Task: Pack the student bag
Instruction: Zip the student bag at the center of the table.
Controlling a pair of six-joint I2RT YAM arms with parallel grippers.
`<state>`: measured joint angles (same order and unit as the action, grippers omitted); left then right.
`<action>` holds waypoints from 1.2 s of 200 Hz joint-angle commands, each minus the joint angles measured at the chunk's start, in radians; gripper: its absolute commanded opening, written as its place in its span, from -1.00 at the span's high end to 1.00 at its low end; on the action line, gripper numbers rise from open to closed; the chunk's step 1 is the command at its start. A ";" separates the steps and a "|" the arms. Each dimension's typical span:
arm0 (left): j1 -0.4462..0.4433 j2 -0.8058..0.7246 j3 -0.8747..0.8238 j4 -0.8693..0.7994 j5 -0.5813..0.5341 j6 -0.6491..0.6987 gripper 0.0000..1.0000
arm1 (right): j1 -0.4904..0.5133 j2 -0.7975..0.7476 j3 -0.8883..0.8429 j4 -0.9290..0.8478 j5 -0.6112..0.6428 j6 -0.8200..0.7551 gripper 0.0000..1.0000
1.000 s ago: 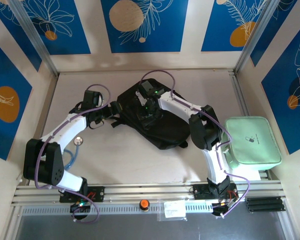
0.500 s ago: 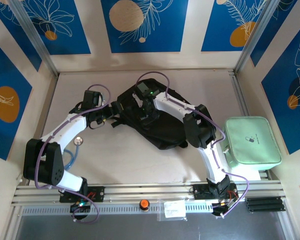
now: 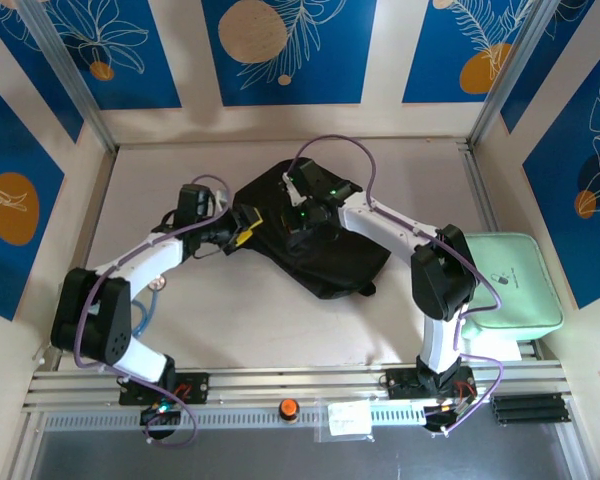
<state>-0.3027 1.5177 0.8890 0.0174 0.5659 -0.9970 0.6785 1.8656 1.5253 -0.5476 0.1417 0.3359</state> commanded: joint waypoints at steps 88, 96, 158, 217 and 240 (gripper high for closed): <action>-0.156 0.134 0.116 -0.055 -0.151 -0.073 0.26 | -0.034 -0.090 -0.107 0.109 -0.097 0.096 1.00; -0.157 0.145 0.117 -0.040 -0.146 -0.080 0.26 | -0.034 -0.091 -0.110 0.110 -0.099 0.098 1.00; -0.166 0.221 0.142 0.008 -0.129 -0.115 0.44 | -0.046 -0.107 -0.137 0.123 -0.113 0.109 1.00; -0.165 0.229 0.151 -0.010 -0.141 -0.086 1.00 | -0.067 -0.106 -0.144 0.104 -0.082 0.123 1.00; -0.165 0.225 0.158 -0.045 -0.144 -0.035 1.00 | -0.104 -0.081 -0.103 0.050 0.026 0.120 1.00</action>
<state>-0.4610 1.7382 1.0134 0.0116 0.4362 -1.0878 0.6136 1.8008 1.3819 -0.4301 0.0734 0.4469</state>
